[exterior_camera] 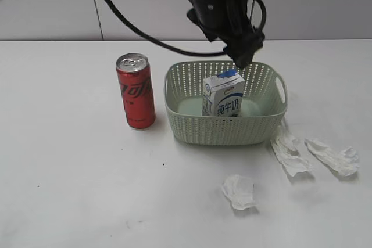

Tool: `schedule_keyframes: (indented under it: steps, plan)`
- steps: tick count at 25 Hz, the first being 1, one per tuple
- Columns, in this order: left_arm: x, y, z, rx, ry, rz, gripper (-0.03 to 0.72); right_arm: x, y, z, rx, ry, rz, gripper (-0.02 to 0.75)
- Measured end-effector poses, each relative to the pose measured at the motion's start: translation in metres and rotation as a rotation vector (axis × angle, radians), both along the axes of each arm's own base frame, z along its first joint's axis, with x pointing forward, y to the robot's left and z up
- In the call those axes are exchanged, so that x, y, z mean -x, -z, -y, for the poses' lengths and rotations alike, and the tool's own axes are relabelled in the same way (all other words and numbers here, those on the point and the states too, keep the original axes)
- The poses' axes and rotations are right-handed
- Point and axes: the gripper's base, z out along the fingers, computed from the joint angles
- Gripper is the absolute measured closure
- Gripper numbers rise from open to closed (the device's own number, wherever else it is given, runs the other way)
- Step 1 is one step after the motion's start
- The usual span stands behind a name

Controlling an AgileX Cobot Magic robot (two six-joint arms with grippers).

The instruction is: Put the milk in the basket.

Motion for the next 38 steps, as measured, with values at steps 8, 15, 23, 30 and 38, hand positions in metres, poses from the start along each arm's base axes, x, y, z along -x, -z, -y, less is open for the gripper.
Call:
schedule_keyframes:
  steps: [8, 15, 23, 30, 38]
  plan:
    - [-0.048, -0.074, -0.107, 0.12, -0.404, 0.011, 0.031, 0.0, 0.0, 0.0, 0.0, 0.0, 0.0, 0.219]
    - [-0.081, -0.103, -0.21, 0.186, -0.692, 0.043, 0.062, 0.0, 0.0, 0.0, 0.0, 0.0, 0.0, 0.219]
    - [-0.069, -0.078, -0.325, 0.1, -0.966, -0.073, 0.088, 0.0, 0.0, 0.0, 0.0, 0.0, 0.0, 0.219]
    - [-0.002, -0.055, -0.369, 0.034, -1.084, -0.206, 0.094, 0.0, 0.0, 0.0, 0.0, 0.0, 0.0, 0.219]
    - [0.103, -0.05, -0.368, 0.033, -1.086, -0.221, 0.095, 0.0, 0.0, 0.0, 0.0, 0.0, 0.0, 0.219]
